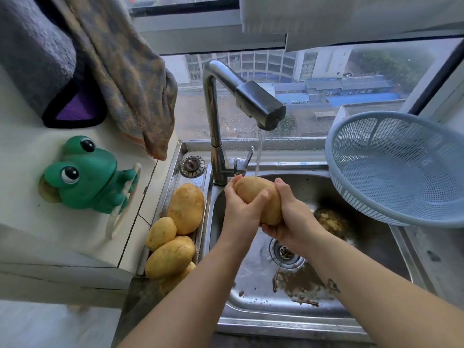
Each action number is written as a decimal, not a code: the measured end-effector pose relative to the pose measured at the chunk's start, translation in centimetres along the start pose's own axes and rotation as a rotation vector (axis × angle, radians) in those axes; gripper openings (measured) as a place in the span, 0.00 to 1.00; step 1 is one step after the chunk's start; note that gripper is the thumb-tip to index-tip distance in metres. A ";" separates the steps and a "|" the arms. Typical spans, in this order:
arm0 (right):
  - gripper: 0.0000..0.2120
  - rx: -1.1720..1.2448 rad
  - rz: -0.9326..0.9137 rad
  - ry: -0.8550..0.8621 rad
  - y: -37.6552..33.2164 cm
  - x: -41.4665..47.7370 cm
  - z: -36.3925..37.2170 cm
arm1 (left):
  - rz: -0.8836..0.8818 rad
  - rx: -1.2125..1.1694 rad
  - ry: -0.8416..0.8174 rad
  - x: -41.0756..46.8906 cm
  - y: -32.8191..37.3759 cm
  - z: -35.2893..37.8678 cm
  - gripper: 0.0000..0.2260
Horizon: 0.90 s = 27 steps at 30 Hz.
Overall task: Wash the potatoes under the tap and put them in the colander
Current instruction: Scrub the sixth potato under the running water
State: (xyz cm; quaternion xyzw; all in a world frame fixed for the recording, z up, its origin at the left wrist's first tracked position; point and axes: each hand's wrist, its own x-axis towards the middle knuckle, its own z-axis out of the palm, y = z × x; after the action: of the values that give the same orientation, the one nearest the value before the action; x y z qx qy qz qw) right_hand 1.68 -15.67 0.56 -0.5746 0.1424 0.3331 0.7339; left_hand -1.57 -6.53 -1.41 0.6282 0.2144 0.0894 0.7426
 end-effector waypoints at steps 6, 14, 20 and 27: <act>0.13 -0.628 -0.630 0.056 1.9 0.9 -0.4 | 0.023 -0.011 0.293 0.6 0.4 1.0 0.15; 0.42 -0.947 -0.625 -0.171 1.4 0.3 -2.4 | -0.262 -0.232 0.309 1.4 0.3 0.9 0.13; 0.36 -0.873 -0.511 -0.165 0.0 0.4 -3.0 | -0.333 -0.353 0.103 0.5 -0.2 0.4 0.12; 0.35 -0.498 -0.156 -0.365 -0.8 0.6 -3.8 | -0.302 -0.443 -0.176 0.2 0.3 -1.8 0.11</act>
State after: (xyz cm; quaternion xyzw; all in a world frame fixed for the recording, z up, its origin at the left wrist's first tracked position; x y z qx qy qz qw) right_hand 3.31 -19.12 -0.34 -0.6766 -0.1220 0.3980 0.6074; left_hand -2.13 -4.73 -1.36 0.4169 0.2156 -0.0322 0.8824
